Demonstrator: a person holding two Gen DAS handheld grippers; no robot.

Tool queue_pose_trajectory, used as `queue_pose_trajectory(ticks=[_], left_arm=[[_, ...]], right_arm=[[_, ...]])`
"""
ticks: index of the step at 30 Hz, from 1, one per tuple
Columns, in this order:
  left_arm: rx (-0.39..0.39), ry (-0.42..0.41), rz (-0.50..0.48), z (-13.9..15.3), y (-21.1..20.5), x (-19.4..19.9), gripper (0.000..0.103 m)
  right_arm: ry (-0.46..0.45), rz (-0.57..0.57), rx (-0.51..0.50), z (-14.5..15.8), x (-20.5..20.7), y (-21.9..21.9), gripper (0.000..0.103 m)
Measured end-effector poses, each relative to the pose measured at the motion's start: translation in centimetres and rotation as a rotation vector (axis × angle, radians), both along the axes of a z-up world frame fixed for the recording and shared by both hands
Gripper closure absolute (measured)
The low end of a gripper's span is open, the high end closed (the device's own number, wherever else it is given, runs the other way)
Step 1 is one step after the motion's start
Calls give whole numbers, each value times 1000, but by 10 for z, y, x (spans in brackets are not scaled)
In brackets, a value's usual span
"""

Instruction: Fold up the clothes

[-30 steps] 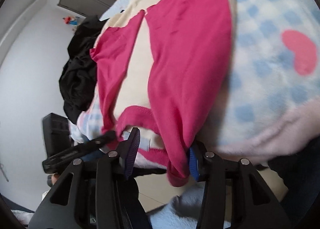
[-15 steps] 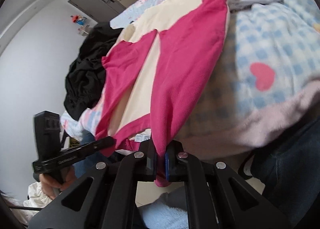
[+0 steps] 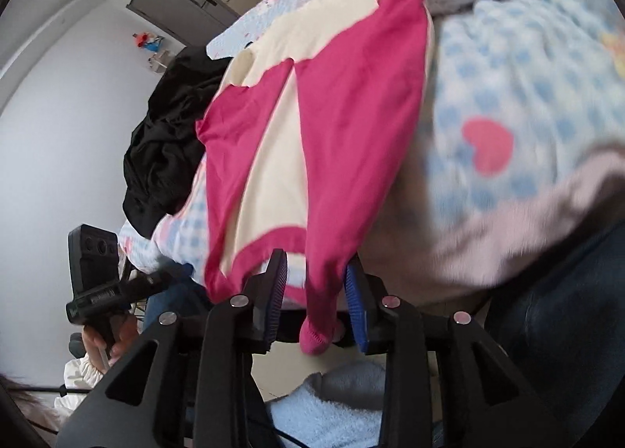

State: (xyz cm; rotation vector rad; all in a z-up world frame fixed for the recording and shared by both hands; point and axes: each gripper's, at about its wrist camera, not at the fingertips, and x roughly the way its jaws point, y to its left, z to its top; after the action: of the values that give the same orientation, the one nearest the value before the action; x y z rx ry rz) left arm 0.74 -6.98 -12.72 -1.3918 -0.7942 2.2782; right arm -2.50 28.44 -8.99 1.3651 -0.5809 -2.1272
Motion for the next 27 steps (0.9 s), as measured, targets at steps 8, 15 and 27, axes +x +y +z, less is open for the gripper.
queue_pose_trajectory(ticks=[8, 15, 27], left_arm=[[-143, -207, -33, -55, 27, -31, 78], [23, -199, 3, -61, 4, -1, 75], [77, -205, -81, -80, 28, -15, 65]], right_arm=[[10, -62, 29, -2, -14, 4, 68], [-142, -92, 82, -42, -11, 17, 67], [-183, 33, -5, -73, -11, -24, 88]])
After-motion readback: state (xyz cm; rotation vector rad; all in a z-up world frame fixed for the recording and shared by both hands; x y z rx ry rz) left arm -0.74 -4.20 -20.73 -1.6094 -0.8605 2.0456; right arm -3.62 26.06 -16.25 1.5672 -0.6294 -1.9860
